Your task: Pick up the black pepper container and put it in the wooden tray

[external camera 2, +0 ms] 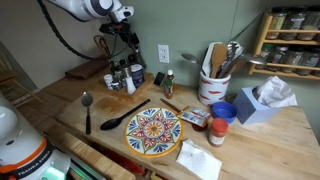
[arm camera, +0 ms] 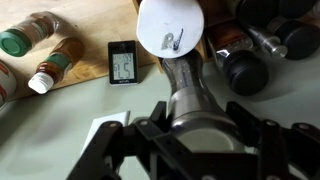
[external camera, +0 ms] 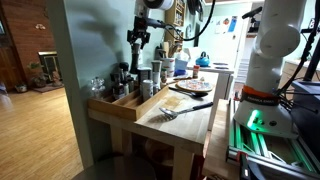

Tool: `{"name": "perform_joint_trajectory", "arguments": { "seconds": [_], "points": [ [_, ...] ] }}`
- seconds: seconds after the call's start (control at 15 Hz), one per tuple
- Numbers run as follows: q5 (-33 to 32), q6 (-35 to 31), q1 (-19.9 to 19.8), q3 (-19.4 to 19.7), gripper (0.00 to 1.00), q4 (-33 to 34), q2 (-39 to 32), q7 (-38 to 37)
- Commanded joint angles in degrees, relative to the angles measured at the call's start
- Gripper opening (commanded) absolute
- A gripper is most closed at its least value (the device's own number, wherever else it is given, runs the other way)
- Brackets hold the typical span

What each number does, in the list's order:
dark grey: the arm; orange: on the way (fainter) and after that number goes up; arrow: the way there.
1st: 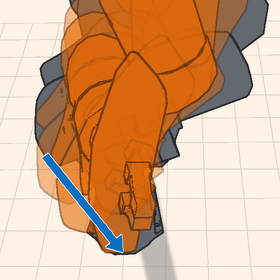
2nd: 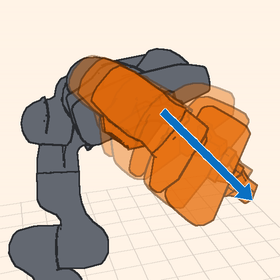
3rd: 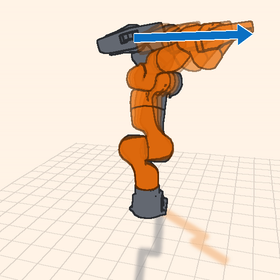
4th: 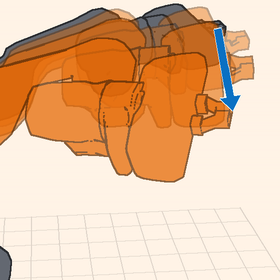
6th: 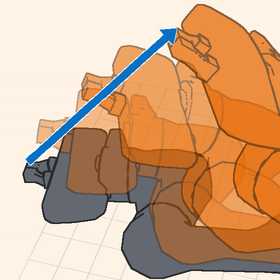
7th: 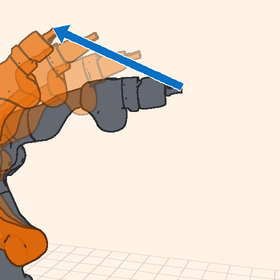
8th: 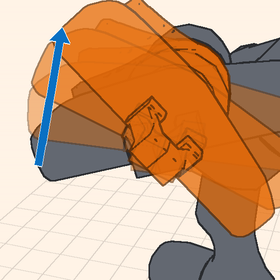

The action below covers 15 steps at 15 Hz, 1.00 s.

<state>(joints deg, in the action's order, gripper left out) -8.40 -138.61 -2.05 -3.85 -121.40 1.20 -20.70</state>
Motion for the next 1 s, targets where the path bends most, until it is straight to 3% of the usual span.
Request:
{"name": "perform_joint_trajectory", "arguments": {
  "seconds": [0.0,0.93],
  "points": [
    [-3.09,0.24,1.23,0.78,0.39,0.84,-1.68,-2.13],
    [-8.7,-2.1,3.68,2.44,0.39,1.72,-7.71,-8.28]
  ]
}}
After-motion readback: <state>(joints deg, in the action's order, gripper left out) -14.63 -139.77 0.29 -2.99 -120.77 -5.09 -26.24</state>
